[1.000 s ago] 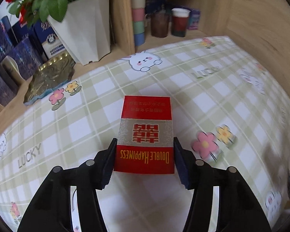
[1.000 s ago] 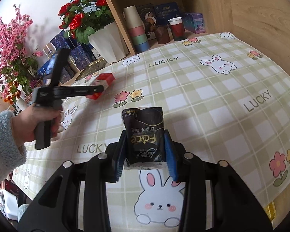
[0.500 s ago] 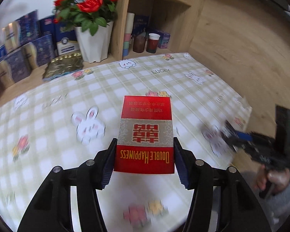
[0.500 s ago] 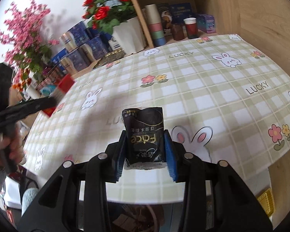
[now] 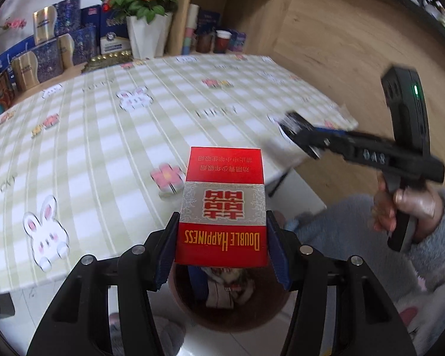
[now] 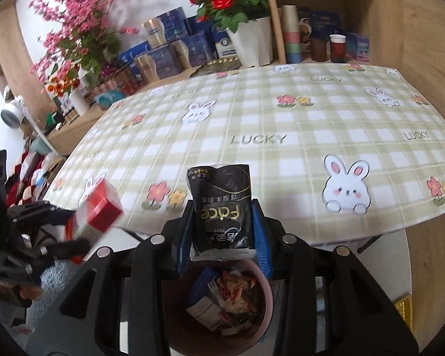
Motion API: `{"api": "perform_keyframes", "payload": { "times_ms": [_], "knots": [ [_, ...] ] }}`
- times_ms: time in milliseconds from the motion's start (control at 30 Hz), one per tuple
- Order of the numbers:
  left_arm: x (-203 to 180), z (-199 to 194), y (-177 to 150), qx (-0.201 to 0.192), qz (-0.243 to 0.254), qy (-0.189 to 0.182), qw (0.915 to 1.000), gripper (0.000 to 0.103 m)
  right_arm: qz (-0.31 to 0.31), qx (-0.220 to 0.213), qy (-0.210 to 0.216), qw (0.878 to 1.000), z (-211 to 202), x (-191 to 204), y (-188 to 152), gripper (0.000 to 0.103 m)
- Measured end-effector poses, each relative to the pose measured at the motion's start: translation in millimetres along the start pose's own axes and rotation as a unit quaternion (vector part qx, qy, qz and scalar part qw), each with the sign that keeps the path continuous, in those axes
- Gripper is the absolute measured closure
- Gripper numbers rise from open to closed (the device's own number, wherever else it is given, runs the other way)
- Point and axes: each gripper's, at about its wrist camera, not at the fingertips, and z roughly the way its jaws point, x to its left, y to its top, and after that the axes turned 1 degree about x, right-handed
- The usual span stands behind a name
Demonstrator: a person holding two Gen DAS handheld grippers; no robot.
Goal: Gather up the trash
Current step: 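Carry the red box into the bin and open the left tool while the right tool carries the packet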
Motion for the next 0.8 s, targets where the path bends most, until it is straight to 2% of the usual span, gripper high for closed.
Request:
{"api": "perform_keyframes", "payload": {
  "times_ms": [233,367,567,600,667,767,800],
  "knots": [
    [-25.7,25.0,-39.2,0.060,0.039,-0.003,0.9974,0.049,0.001,-0.011,-0.003,1.000,-21.1,0.7,-14.1,0.064],
    [-38.5,45.0,-49.6,0.076,0.076,0.018,0.9940,0.049,0.009,-0.008,-0.012,1.000,-27.5,-7.1,-18.8,0.064],
    [-37.1,72.8,-52.0,0.103,0.041,-0.017,0.9937,0.047,0.018,-0.008,-0.019,1.000,-35.5,-14.2,-28.1,0.064],
    [-36.7,72.4,-52.5,0.100,0.035,-0.023,0.9941,0.045,0.019,-0.008,-0.020,1.000,-36.5,-15.0,-29.3,0.064],
    [-32.8,68.0,-52.4,0.084,0.015,-0.027,0.9960,0.024,0.020,-0.006,-0.022,1.000,-38.0,-16.4,-32.8,0.064],
    [-21.8,51.7,-49.8,0.055,-0.028,-0.010,0.9980,0.010,0.021,0.003,-0.023,0.999,-35.3,-17.3,-38.3,0.064],
    [-14.7,44.1,-48.8,0.045,-0.049,0.000,0.9978,0.010,0.022,0.006,-0.023,0.999,-33.9,-17.3,-39.7,0.064]
  ]
}}
